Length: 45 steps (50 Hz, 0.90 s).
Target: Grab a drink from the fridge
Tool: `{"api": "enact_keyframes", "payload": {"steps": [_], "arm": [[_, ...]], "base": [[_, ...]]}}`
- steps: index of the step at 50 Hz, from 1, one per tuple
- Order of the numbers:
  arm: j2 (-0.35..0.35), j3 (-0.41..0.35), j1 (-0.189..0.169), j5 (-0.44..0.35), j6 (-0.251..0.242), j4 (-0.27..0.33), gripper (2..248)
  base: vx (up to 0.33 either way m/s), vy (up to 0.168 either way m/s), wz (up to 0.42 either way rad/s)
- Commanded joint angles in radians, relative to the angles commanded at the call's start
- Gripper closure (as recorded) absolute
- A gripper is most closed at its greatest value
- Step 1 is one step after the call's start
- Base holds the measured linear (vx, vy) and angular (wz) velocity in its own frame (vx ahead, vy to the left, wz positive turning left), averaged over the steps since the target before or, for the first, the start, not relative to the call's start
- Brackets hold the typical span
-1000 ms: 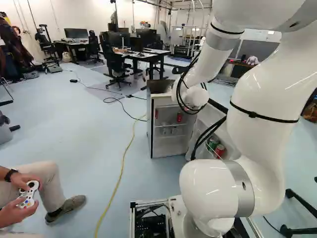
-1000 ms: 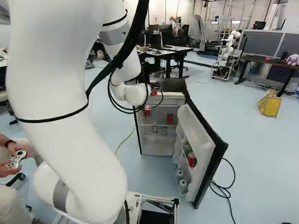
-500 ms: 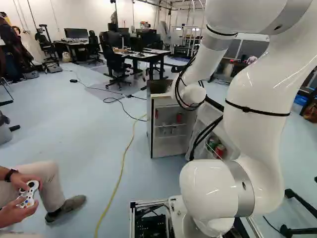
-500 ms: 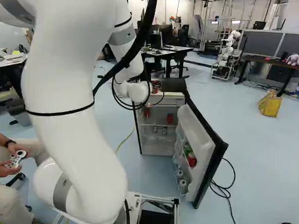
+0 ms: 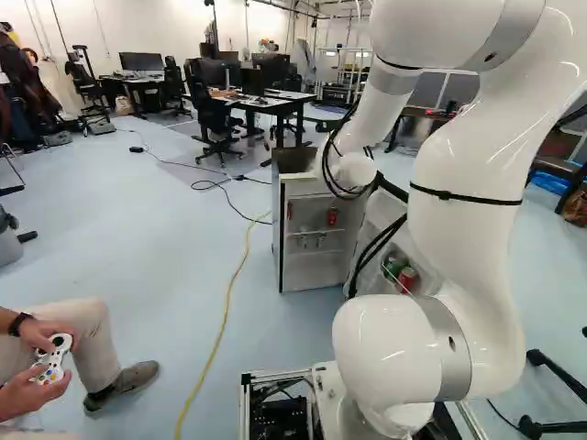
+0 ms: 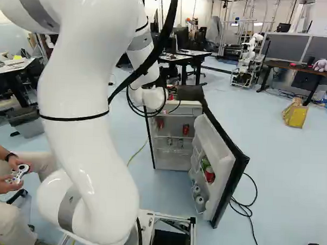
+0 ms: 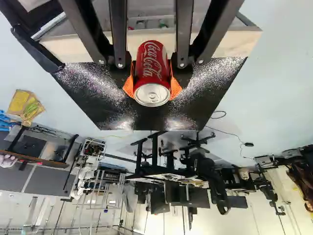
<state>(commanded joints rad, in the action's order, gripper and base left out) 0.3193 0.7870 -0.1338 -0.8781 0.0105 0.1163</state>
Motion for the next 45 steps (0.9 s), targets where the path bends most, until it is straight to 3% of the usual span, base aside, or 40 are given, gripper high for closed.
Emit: {"api": "enact_keyframes", "payload": {"steps": [27, 45], "arm": [[0.079, 0.096, 0.002, 0.0, 0.0, 0.0, 158], [0.114, 0.108, 0.002, 0.0, 0.0, 0.0, 158]], "base": [[0.0, 0.0, 0.0], [0.0, 0.0, 0.0]]}}
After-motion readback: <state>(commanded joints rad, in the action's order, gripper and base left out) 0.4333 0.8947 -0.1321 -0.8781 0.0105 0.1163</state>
